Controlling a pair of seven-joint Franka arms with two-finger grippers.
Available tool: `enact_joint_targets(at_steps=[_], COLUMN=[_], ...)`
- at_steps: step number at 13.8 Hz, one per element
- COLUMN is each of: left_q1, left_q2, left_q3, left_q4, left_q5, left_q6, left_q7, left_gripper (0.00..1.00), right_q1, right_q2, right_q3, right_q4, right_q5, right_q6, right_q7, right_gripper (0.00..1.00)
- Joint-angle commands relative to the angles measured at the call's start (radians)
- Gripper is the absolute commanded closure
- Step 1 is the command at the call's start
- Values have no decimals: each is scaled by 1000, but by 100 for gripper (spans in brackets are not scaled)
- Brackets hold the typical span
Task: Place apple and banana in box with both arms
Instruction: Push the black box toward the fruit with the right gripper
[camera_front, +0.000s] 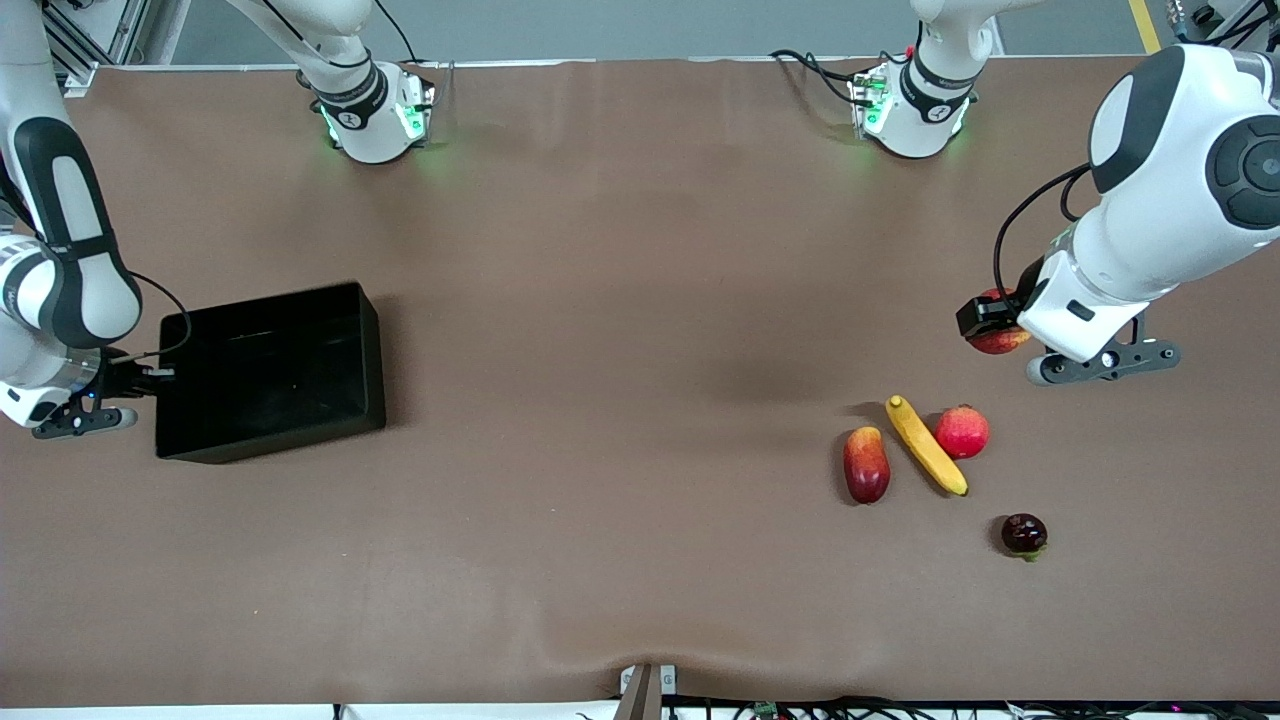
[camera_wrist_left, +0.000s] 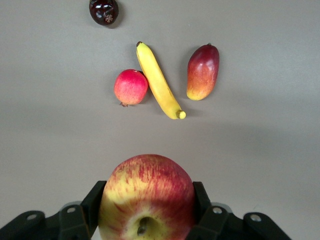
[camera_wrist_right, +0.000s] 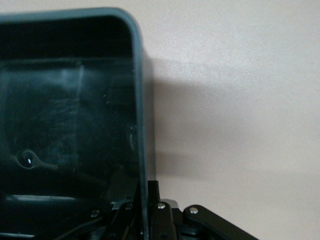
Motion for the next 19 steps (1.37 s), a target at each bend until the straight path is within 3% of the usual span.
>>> enact_joint_targets(at_steps=[1,5,9,14,19], left_q1=[-2,-4,-5,-27,-54], left_q2=[4,18,37,50,50], left_q3=[-16,-24,-27,-36,-36], left_q4=[20,20,26,31,62], left_q5=[-9,-8,-6,-5,-6], left_q6=[-25,-25,-21,-21,-21], left_q7=[4,7,9,0,-5], left_gripper=[100,100,100,100,100], right_q1=[-5,32,171,459,792], right_q2=[-85,-160,-240,-233,-167], right_q3=[9,19,21,20,19], right_q4=[-3,31,42,77,74], right_q5=[6,20,77,182,207], right_q6=[-68,-172,-277,-300,-133], right_q7=[14,51,179,503,879], right_gripper=[100,100,100,100,100])
